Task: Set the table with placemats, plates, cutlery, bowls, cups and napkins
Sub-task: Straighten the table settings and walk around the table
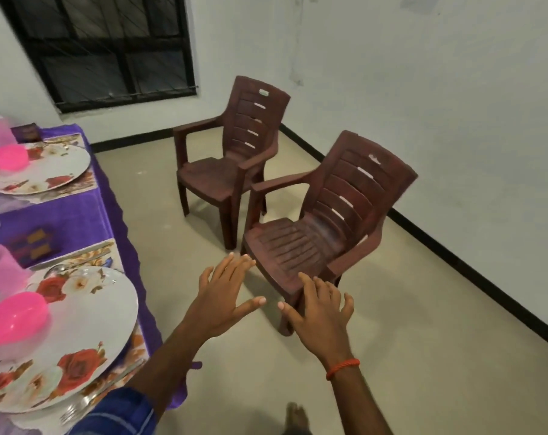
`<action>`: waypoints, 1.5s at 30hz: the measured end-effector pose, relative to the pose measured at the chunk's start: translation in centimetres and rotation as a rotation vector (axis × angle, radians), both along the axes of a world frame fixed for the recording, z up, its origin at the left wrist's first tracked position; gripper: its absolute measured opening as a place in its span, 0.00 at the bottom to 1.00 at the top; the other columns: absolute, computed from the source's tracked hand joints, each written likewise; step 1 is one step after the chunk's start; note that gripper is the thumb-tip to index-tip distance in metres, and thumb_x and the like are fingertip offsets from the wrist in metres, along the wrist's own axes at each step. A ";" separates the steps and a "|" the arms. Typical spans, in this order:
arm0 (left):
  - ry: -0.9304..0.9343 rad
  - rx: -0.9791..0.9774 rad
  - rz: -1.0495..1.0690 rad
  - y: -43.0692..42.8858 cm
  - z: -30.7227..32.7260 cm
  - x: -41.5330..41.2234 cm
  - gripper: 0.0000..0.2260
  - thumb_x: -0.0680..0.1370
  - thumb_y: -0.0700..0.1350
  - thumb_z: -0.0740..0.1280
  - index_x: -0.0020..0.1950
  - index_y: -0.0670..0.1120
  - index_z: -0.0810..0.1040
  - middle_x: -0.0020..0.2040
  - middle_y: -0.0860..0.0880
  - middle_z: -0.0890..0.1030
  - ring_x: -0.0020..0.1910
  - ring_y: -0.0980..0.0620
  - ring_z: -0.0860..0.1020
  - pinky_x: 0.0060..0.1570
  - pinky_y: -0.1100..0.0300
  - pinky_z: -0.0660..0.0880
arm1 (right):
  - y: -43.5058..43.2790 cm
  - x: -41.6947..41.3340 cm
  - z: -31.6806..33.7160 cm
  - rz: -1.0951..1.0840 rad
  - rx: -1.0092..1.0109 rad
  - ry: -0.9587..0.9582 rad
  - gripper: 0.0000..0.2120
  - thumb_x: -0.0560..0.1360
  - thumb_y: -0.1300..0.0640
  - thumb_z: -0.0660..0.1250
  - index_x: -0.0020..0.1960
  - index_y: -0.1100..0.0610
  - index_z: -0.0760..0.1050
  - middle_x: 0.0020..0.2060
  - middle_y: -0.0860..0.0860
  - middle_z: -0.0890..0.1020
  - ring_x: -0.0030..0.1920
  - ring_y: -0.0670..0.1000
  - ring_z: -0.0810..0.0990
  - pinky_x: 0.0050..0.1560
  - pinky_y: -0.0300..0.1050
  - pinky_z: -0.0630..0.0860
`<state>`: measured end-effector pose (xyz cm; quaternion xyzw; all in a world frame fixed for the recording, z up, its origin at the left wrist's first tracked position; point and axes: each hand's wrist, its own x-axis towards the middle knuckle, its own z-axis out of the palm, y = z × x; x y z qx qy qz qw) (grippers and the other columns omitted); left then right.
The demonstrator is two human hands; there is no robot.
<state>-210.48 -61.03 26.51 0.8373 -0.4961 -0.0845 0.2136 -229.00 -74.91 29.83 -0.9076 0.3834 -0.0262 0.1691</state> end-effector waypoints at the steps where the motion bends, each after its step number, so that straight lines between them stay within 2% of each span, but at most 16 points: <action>1: 0.000 0.004 0.023 -0.2 -0.1 0.6 0.43 0.73 0.80 0.45 0.82 0.56 0.56 0.83 0.55 0.55 0.82 0.56 0.46 0.77 0.42 0.50 | -0.8 0.9 0.0 0.025 0.000 0.007 0.43 0.67 0.22 0.40 0.78 0.40 0.53 0.78 0.49 0.62 0.78 0.55 0.54 0.75 0.64 0.44; 5: -0.008 0.034 0.124 -2.2 -0.4 3.5 0.44 0.73 0.80 0.43 0.82 0.57 0.54 0.84 0.56 0.53 0.82 0.55 0.45 0.78 0.41 0.49 | -5.0 5.6 0.1 0.147 -0.027 0.008 0.45 0.67 0.22 0.38 0.79 0.41 0.52 0.78 0.49 0.61 0.78 0.54 0.53 0.76 0.64 0.44; 11: -0.026 0.030 0.311 -7.4 0.8 7.9 0.43 0.73 0.79 0.46 0.82 0.55 0.57 0.84 0.54 0.54 0.83 0.51 0.48 0.77 0.39 0.53 | -11.8 12.9 1.4 0.341 -0.037 0.006 0.46 0.66 0.22 0.37 0.79 0.42 0.52 0.79 0.50 0.59 0.79 0.56 0.52 0.76 0.65 0.43; 17: -0.028 0.041 0.466 -8.9 0.5 9.8 0.41 0.74 0.79 0.46 0.81 0.58 0.54 0.84 0.55 0.52 0.83 0.51 0.47 0.77 0.36 0.53 | -14.8 18.6 0.3 0.530 0.009 -0.011 0.41 0.72 0.23 0.45 0.78 0.42 0.54 0.78 0.49 0.61 0.79 0.55 0.53 0.77 0.66 0.44; 19: -0.013 0.054 0.551 -8.3 0.2 10.1 0.43 0.73 0.81 0.43 0.82 0.59 0.53 0.84 0.56 0.51 0.83 0.51 0.46 0.78 0.36 0.51 | -15.1 20.9 -0.2 0.607 0.014 -0.001 0.41 0.71 0.22 0.45 0.78 0.42 0.54 0.78 0.49 0.62 0.79 0.55 0.53 0.77 0.65 0.45; 24: -0.008 0.066 0.779 -4.3 -0.5 11.0 0.43 0.73 0.81 0.44 0.82 0.60 0.50 0.84 0.56 0.48 0.83 0.51 0.44 0.78 0.36 0.48 | -11.8 25.9 -0.8 0.816 0.032 0.004 0.35 0.75 0.25 0.51 0.77 0.40 0.55 0.76 0.47 0.64 0.78 0.53 0.56 0.77 0.63 0.45; 29: 0.013 0.102 0.926 -0.7 -1.0 13.2 0.41 0.75 0.79 0.45 0.83 0.60 0.48 0.84 0.56 0.46 0.83 0.51 0.43 0.78 0.38 0.47 | -8.1 31.8 -1.3 0.992 0.021 -0.024 0.36 0.74 0.25 0.54 0.77 0.40 0.57 0.75 0.46 0.64 0.77 0.52 0.57 0.76 0.60 0.47; 35: 0.023 0.047 1.088 3.9 -0.6 16.1 0.45 0.71 0.81 0.38 0.83 0.59 0.52 0.84 0.53 0.51 0.83 0.48 0.47 0.78 0.37 0.50 | -2.8 38.9 -0.8 1.217 0.058 -0.016 0.33 0.77 0.30 0.58 0.77 0.42 0.58 0.75 0.47 0.64 0.76 0.52 0.55 0.75 0.53 0.53; 39: -0.015 0.034 1.165 7.0 -1.8 16.5 0.38 0.78 0.76 0.42 0.82 0.56 0.58 0.84 0.52 0.56 0.83 0.48 0.51 0.78 0.37 0.53 | 1.5 41.9 -0.8 1.316 0.051 0.000 0.34 0.76 0.30 0.60 0.77 0.44 0.60 0.76 0.47 0.65 0.77 0.53 0.57 0.74 0.53 0.57; 41: 0.018 0.063 1.215 8.3 -2.4 15.9 0.36 0.79 0.73 0.41 0.82 0.56 0.58 0.84 0.52 0.54 0.83 0.48 0.50 0.78 0.37 0.53 | 3.9 42.9 -1.5 1.383 0.065 0.028 0.35 0.76 0.32 0.62 0.77 0.46 0.62 0.75 0.49 0.66 0.77 0.54 0.58 0.74 0.54 0.59; 43: 0.044 0.077 1.270 9.3 -3.0 14.8 0.37 0.79 0.72 0.37 0.82 0.56 0.58 0.84 0.53 0.53 0.83 0.49 0.49 0.77 0.38 0.51 | 5.9 43.7 -2.3 1.469 0.124 0.034 0.34 0.74 0.32 0.66 0.75 0.47 0.65 0.73 0.48 0.69 0.75 0.54 0.61 0.73 0.55 0.63; 45: 0.052 0.048 1.353 10.4 -3.3 13.5 0.34 0.81 0.70 0.42 0.81 0.56 0.60 0.84 0.53 0.54 0.83 0.49 0.50 0.77 0.38 0.51 | 7.8 44.4 -3.1 1.566 0.202 0.052 0.34 0.72 0.32 0.68 0.72 0.46 0.68 0.71 0.47 0.72 0.73 0.54 0.64 0.71 0.56 0.67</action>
